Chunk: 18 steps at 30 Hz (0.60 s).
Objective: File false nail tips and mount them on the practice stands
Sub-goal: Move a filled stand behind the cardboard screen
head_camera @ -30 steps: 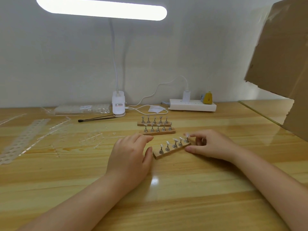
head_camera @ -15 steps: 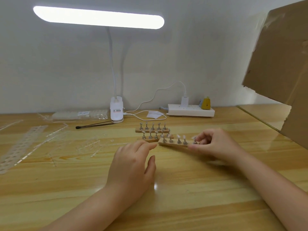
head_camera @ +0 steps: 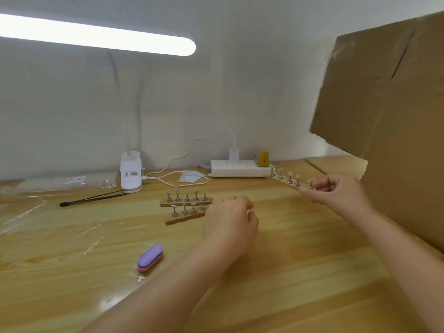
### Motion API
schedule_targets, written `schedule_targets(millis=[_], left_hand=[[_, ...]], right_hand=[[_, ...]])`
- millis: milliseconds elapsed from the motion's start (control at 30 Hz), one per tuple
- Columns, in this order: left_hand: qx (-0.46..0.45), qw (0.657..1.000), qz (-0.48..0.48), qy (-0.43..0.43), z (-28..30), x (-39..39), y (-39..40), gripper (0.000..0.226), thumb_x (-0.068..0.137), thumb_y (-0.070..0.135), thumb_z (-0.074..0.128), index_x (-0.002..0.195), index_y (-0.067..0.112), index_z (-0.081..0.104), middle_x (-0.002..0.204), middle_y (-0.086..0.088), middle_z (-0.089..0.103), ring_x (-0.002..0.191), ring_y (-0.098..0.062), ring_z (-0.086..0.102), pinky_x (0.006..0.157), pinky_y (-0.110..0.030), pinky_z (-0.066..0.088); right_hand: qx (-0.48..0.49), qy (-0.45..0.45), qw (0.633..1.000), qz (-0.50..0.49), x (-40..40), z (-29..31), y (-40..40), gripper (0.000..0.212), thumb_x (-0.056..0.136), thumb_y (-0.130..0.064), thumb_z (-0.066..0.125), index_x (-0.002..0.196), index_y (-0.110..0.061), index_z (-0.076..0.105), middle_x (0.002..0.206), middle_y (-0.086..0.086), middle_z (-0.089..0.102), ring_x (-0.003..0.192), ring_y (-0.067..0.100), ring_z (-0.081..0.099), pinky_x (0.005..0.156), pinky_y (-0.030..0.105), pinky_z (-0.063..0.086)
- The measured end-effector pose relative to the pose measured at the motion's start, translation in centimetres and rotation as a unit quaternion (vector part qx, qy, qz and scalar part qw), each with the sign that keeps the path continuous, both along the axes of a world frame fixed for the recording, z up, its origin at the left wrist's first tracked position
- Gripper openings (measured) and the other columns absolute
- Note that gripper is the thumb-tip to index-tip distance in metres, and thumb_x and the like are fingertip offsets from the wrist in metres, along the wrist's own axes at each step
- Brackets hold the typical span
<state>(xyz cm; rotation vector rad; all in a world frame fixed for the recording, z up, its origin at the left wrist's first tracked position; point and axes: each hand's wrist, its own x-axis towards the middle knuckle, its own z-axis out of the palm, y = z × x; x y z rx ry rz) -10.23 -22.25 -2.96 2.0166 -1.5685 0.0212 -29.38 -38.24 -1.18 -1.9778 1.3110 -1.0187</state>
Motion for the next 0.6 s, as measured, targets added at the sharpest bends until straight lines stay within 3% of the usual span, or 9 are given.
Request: schedule_targets(millis=[100,267,367,467,600], left_hand=[[-0.011,0.999,0.011,0.036,-1.2,-1.4,-1.4,0.03,0.094,0.029,0.045,0.12,0.027,0.061,0.119,0.009,0.062,0.11,-0.016,0.053,0.094,-0.032,0.042],[-0.021,1.0,-0.002,-0.004,-3.4,-1.6,-2.3,0.027,0.094,0.03,0.043,0.118,0.033,0.056,0.119,0.014,0.058,0.113,-0.012,0.048,0.092,-0.027,0.032],[-0.026,1.0,-0.007,-0.002,-3.6,-1.2,-2.6,0.027,0.094,0.031,0.042,0.118,0.032,0.055,0.119,0.016,0.057,0.115,-0.011,0.047,0.095,-0.026,0.032],[-0.025,0.999,-0.021,-0.013,-3.8,-1.2,-2.7,0.027,0.094,0.032,0.042,0.118,0.032,0.054,0.119,0.017,0.055,0.114,-0.01,0.047,0.094,-0.025,0.032],[-0.028,0.999,-0.025,-0.018,-3.8,-1.4,-2.7,0.026,0.094,0.031,0.043,0.116,0.032,0.055,0.116,0.016,0.056,0.111,-0.011,0.047,0.092,-0.025,0.032]], right_hand=[[-0.044,0.006,0.994,-0.099,-2.4,-0.4,-2.1,0.03,0.065,-0.04,0.085,0.07,-0.019,0.064,0.068,-0.007,0.069,0.07,0.012,0.064,0.057,0.028,0.044],[-0.095,0.072,0.954,-0.274,-5.0,-1.5,-6.0,0.028,0.072,-0.042,0.077,0.066,-0.019,0.062,0.068,0.001,0.063,0.073,0.029,0.059,0.056,0.03,0.04],[-0.077,0.119,0.94,-0.31,-5.5,-2.5,-8.1,0.028,0.075,-0.042,0.076,0.077,-0.015,0.067,0.071,0.008,0.063,0.077,0.034,0.061,0.054,0.029,0.039],[-0.052,0.156,0.933,-0.319,-5.5,-3.5,-9.7,0.034,0.077,-0.041,0.074,0.069,-0.009,0.064,0.067,0.013,0.061,0.068,0.032,0.057,0.05,0.027,0.035],[0.013,0.217,0.932,-0.29,-4.9,-4.4,-10.2,0.053,0.074,-0.06,0.071,0.073,-0.008,0.066,0.072,0.012,0.064,0.071,0.03,0.061,0.052,0.028,0.039]])
